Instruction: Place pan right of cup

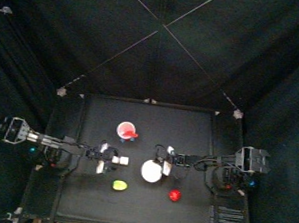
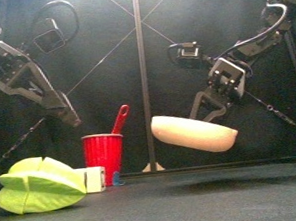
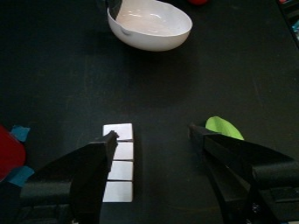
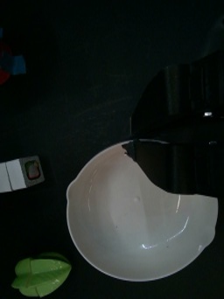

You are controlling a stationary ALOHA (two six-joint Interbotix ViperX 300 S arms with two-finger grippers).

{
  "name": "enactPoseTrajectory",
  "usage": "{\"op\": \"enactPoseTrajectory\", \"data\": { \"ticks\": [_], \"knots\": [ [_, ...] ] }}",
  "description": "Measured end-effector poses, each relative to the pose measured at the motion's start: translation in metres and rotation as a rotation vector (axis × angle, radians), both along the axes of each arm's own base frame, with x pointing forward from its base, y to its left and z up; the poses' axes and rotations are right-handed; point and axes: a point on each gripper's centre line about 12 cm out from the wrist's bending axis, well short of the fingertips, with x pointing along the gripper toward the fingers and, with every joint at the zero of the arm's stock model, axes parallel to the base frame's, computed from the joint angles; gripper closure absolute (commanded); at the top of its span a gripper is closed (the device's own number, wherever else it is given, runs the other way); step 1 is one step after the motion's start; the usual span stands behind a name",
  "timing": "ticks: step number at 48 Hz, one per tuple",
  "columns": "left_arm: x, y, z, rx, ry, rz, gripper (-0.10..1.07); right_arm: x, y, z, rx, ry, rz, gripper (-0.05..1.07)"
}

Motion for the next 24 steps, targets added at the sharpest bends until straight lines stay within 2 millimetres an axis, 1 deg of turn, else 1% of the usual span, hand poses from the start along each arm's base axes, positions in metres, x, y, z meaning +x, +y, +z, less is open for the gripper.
{"op": "enactPoseTrajectory", "data": {
  "ticks": [6,12,17,24],
  "knots": [
    [0.000,0.000,0.000,0.000,0.000,0.000,0.00,-0.001,-0.001,-0.001,0.008,0.002,-0.009,0.62],
    [0.000,0.000,0.000,0.000,0.000,0.000,0.00,-0.003,-0.006,0.002,0.023,-0.008,-0.041,0.62],
    [0.000,0.000,0.000,0.000,0.000,0.002,0.00,-0.008,-0.015,0.005,0.059,-0.022,-0.106,0.62],
    [0.000,0.000,0.000,0.000,0.000,0.000,0.00,-0.020,-0.035,0.004,0.116,-0.028,-0.224,0.62]
  ]
}}
